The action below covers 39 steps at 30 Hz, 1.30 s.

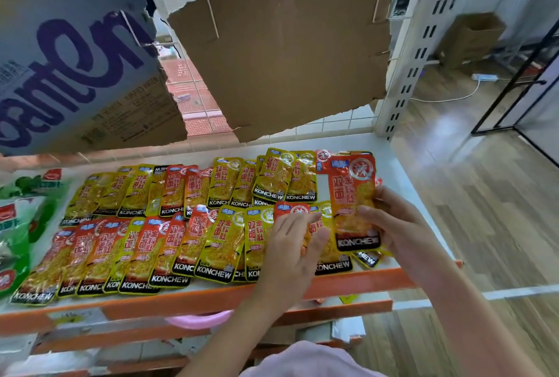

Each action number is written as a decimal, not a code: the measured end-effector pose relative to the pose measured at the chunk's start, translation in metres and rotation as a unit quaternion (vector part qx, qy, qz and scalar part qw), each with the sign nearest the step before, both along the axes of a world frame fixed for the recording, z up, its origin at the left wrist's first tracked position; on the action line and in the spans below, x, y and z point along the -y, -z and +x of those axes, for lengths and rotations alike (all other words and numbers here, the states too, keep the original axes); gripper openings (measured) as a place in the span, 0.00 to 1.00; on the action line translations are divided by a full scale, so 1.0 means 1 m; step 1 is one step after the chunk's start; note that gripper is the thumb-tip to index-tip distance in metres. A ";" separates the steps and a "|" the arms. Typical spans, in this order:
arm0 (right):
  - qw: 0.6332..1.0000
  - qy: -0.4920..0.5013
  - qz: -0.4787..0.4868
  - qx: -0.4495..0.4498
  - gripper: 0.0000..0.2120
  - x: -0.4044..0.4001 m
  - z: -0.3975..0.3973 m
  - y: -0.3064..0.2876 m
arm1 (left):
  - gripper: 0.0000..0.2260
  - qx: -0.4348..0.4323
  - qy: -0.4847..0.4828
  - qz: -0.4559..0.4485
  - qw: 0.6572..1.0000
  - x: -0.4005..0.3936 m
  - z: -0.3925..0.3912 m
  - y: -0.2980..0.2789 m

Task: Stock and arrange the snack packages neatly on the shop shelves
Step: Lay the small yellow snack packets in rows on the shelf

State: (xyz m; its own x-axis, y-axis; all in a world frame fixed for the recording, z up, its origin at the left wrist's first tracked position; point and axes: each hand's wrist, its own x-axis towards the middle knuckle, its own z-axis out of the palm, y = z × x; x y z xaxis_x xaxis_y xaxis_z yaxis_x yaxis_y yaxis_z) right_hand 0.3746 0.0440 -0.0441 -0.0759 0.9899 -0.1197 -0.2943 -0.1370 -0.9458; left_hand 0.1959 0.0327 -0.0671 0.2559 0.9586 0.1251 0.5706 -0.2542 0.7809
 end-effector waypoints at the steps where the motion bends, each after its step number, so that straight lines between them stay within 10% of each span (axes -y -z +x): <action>1: 1.000 -0.015 -0.003 -0.021 0.15 0.000 -0.003 0.000 | 0.20 0.055 0.009 -0.028 0.998 -0.001 0.003 -0.006; 7: 0.982 -0.030 0.060 0.177 0.13 -0.003 -0.005 0.004 | 0.05 0.194 -0.062 -0.066 0.977 -0.013 0.009 -0.018; 11: 0.752 0.006 0.053 0.657 0.21 -0.012 0.012 0.025 | 0.04 0.204 -0.085 -0.089 0.971 -0.018 -0.003 -0.014; 14: 0.659 -0.049 -0.011 0.751 0.30 -0.015 0.020 0.041 | 0.04 0.203 -0.103 -0.105 0.968 -0.019 -0.006 -0.009; 20: 0.810 0.128 0.007 0.572 0.12 -0.015 0.027 0.042 | 0.07 0.188 -0.105 -0.141 0.966 -0.019 -0.005 0.001; 25: 0.990 0.080 -0.028 0.115 0.10 -0.004 0.034 0.026 | 0.09 0.192 -0.097 -0.156 0.964 -0.018 0.001 0.003; 39: 0.991 -0.001 -0.007 0.131 0.19 0.000 0.030 0.016 | 0.13 0.121 -0.071 -0.141 0.980 -0.026 0.004 -0.001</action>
State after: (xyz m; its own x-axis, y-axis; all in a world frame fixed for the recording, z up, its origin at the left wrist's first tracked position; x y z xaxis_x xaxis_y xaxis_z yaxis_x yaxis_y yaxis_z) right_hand 0.4043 0.0436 -0.0601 -0.0421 0.9879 -0.1490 -0.0378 -0.1506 -0.9879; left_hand 0.2002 0.0591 -0.0660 0.1141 0.9873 -0.1102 0.3742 0.0601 0.9254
